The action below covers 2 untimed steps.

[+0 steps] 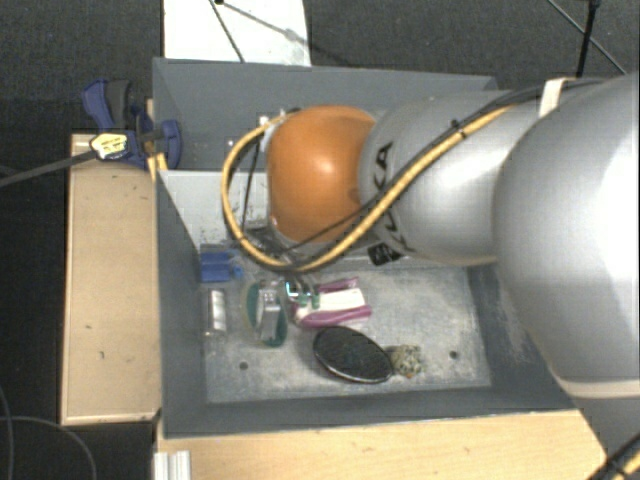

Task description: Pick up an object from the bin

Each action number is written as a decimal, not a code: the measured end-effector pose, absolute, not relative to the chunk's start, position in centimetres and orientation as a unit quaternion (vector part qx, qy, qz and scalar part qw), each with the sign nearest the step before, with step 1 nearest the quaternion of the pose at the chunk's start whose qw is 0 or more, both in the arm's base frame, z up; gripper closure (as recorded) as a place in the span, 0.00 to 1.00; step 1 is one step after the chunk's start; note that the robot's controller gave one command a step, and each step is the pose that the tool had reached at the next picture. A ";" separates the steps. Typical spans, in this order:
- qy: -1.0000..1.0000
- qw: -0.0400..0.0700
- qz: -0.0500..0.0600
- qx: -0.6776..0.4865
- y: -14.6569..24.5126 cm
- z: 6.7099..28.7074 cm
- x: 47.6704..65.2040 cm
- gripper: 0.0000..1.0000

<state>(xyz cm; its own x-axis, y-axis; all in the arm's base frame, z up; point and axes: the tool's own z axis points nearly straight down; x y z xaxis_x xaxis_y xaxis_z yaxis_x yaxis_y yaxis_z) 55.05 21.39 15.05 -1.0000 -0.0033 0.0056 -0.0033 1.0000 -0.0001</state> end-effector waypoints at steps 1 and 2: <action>-0.999 0.001 0.002 0.034 13.5 6.7 58.7 0.00; -0.995 0.000 0.001 0.100 4.8 8.0 53.6 0.00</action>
Offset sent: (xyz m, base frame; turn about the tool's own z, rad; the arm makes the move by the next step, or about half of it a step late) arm 0.0360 -0.0728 -0.0805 -0.0706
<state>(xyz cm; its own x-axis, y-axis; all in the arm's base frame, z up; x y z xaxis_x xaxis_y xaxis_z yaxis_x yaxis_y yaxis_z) 53.55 4.81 7.95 -0.9801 -0.1986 -0.0004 -0.1986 0.9801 -0.0025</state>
